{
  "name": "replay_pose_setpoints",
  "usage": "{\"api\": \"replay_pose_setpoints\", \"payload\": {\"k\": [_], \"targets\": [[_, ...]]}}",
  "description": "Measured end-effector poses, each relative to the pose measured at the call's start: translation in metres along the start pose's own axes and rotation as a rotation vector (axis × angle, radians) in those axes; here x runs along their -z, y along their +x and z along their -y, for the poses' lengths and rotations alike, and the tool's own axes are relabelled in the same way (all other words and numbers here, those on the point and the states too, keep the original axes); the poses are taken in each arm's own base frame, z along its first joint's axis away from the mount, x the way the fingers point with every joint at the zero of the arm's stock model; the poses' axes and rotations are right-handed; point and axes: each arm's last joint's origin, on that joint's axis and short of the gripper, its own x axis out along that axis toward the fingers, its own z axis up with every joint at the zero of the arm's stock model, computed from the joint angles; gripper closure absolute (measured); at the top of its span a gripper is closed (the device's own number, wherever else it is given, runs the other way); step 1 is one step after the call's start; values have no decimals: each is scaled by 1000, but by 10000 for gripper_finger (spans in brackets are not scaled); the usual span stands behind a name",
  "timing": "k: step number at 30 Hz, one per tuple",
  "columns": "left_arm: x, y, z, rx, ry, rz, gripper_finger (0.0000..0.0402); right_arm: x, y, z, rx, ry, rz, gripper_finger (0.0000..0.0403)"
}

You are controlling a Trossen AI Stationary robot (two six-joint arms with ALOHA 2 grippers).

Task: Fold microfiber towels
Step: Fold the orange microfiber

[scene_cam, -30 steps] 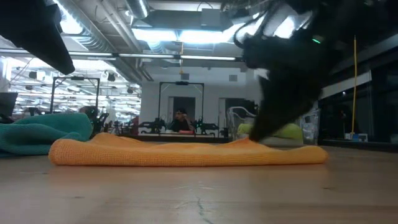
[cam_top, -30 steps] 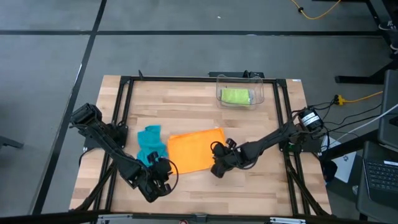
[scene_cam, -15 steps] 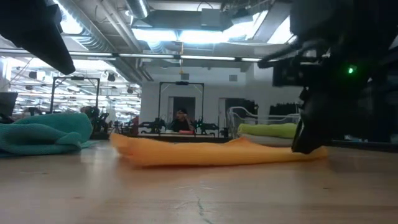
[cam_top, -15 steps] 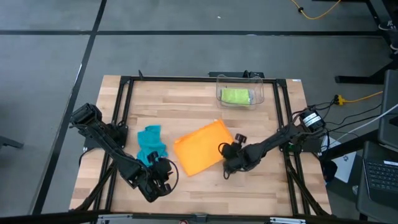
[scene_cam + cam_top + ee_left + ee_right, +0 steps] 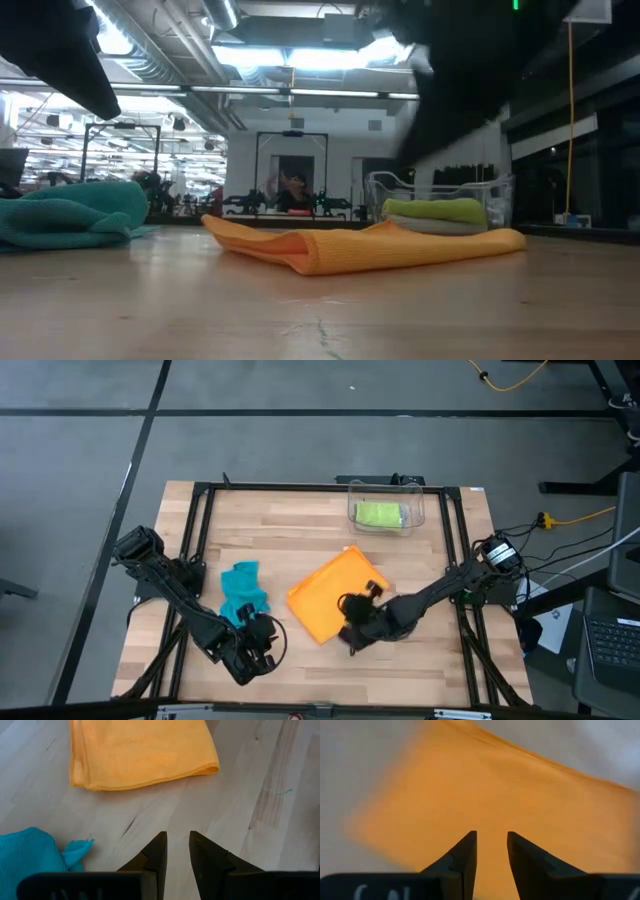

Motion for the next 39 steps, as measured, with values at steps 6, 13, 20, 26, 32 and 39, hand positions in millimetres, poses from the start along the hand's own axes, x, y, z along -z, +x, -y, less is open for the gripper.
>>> {"api": "replay_pose_setpoints", "payload": {"k": [6,13,20,26,32,39], "targets": [[0,0,0,0,7,0,328,-12,-2,-46,-297,66,298,292],[0,0,0,0,6,2,328,-2,46,-69,-274,43,325,292],[0,0,0,3,3,4,328,6,67,-74,-297,50,129,292],[0,0,0,3,3,7,328,16,54,-78,-341,14,-105,292],[0,0,0,3,3,7,328,36,24,-79,-250,-182,-337,292],[0,0,1,3,3,7,327,49,-19,-80,-86,-353,-521,292]]}}
